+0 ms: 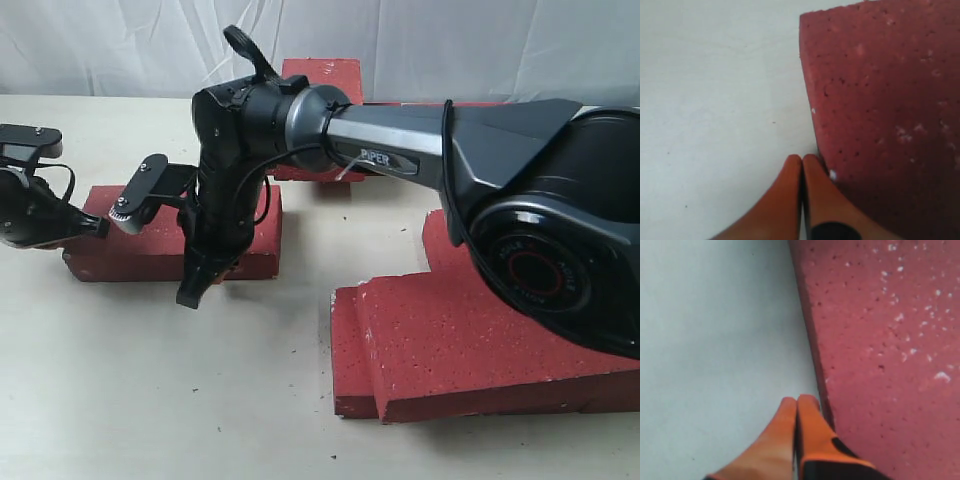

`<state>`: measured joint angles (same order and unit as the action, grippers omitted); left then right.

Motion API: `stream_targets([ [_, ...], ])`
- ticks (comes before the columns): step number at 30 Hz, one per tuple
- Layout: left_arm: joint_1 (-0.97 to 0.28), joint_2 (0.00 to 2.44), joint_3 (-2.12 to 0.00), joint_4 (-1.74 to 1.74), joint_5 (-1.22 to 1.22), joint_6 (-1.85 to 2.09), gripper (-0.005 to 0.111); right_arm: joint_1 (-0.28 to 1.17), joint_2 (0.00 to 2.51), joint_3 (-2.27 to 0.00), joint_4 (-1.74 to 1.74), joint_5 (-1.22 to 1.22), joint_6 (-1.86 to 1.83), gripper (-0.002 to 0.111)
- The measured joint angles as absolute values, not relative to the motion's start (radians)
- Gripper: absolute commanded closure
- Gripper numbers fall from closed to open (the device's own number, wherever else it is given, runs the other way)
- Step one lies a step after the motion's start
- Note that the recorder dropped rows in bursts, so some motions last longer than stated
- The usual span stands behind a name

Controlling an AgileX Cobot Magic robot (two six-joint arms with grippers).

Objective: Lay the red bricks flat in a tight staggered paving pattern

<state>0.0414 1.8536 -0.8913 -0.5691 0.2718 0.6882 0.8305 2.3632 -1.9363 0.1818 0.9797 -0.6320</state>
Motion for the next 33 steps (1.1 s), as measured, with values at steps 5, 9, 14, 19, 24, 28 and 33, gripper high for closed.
stream_targets([
  [5,0.041,1.859,-0.896,-0.616,0.262,0.701,0.107,0.83,2.37,-1.936,0.122,0.928,-0.625,0.109],
  [9,0.041,1.868,-0.902,-0.665,0.26,0.751,0.107,0.83,2.378,-1.936,0.075,0.887,-0.609,0.109],
  [14,0.041,1.909,-0.926,-0.801,0.258,0.885,0.107,0.83,2.386,-1.936,0.063,0.839,-0.597,0.109],
  [19,0.041,1.939,-0.946,-1.0,0.272,1.055,0.107,0.83,2.386,-1.936,0.057,0.809,-0.593,0.109],
  [24,0.041,1.94,-0.957,-1.219,0.311,1.268,0.107,0.83,2.386,-1.936,-0.017,0.798,-0.563,0.109],
  [28,0.041,1.981,-0.975,-1.373,0.385,1.41,0.107,0.83,2.386,-1.936,-0.058,0.781,-0.543,0.109],
  [33,0.041,1.998,-0.997,-1.453,0.429,1.483,0.107,0.83,2.386,-1.936,-0.064,0.815,-0.539,0.109],
])
